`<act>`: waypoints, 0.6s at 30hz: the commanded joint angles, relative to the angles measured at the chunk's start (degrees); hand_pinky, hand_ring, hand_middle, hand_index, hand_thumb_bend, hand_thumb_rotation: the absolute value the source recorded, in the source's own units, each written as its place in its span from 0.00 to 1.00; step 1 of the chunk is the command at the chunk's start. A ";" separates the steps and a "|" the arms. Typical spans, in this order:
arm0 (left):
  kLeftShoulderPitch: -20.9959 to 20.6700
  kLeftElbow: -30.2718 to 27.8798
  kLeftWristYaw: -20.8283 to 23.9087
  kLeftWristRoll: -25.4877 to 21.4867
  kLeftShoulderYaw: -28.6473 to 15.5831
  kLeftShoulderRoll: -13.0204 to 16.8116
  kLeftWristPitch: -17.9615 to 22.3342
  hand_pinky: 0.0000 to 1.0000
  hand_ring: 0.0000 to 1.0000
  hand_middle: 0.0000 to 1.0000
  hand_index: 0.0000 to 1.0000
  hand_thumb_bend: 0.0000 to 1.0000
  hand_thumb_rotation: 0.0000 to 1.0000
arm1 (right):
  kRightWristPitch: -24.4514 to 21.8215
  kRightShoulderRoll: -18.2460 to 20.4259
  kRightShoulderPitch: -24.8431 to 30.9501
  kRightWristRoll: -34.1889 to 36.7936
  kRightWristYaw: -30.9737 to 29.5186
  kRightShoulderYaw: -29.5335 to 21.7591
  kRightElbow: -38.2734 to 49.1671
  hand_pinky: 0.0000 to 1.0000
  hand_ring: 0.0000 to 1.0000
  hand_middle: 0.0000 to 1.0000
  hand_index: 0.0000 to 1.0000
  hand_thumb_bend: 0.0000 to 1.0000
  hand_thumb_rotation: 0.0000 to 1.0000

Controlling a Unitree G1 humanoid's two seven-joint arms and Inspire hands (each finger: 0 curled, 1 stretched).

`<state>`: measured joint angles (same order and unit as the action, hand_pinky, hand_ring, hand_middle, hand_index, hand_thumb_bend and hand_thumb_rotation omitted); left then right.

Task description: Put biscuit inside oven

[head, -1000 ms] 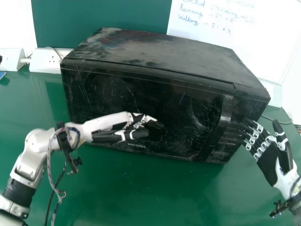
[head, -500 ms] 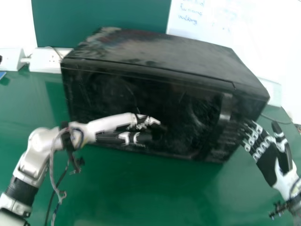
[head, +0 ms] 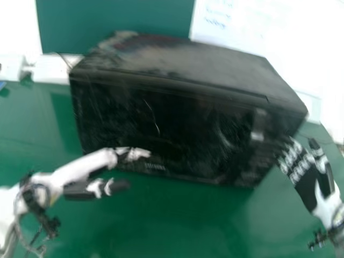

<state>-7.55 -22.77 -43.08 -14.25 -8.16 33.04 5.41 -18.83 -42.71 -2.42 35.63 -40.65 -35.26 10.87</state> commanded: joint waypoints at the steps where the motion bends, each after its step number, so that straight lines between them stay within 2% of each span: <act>1: 4.86 -4.91 1.64 1.31 -2.91 1.35 0.05 0.90 0.91 0.93 0.92 0.95 1.00 | -0.23 -0.08 0.36 0.37 0.22 -0.50 0.40 0.94 0.99 0.99 1.00 0.86 1.00; 3: 8.74 -6.10 1.73 1.37 -5.10 1.36 2.38 0.90 0.91 0.93 0.92 0.95 1.00 | -0.18 -0.09 0.28 0.12 0.54 -0.52 0.56 0.91 0.98 1.00 1.00 0.88 1.00; 6: 13.33 -6.68 1.96 -0.60 -7.16 -0.18 6.44 0.88 0.90 0.92 0.91 0.94 1.00 | -0.21 -0.25 0.11 0.08 0.61 -0.47 0.64 0.98 1.00 1.00 1.00 0.83 1.00; 9: 18.29 -9.26 2.56 -3.59 -8.85 -1.58 7.19 0.87 0.89 0.91 0.91 0.94 1.00 | -0.03 -0.37 -0.26 0.05 0.33 -0.28 0.29 0.94 1.00 1.00 1.00 0.80 1.00; 11: 21.69 -11.24 3.17 -4.82 -9.89 -2.50 7.38 0.86 0.89 0.91 0.90 0.94 1.00 | -0.06 -0.40 -0.52 -0.04 0.41 -0.17 0.11 0.91 0.98 1.00 1.00 0.83 1.00; 16: 29.41 -16.27 4.53 -9.91 -11.25 -5.09 6.86 0.85 0.88 0.90 0.90 0.94 1.00 | -0.33 -0.14 -0.98 0.14 0.98 -0.13 0.21 0.94 1.00 1.00 1.00 0.88 1.00; 18: 32.01 -17.70 5.14 -10.19 -11.73 -6.35 7.81 0.85 0.88 0.90 0.90 0.94 1.00 | -0.46 -0.13 -1.12 0.22 1.16 -0.07 0.18 0.94 1.00 1.00 1.00 0.92 1.00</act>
<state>22.50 -38.90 -38.56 -23.72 -19.09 27.63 12.43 -18.99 -42.74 -3.33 35.50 -39.68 -35.28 10.81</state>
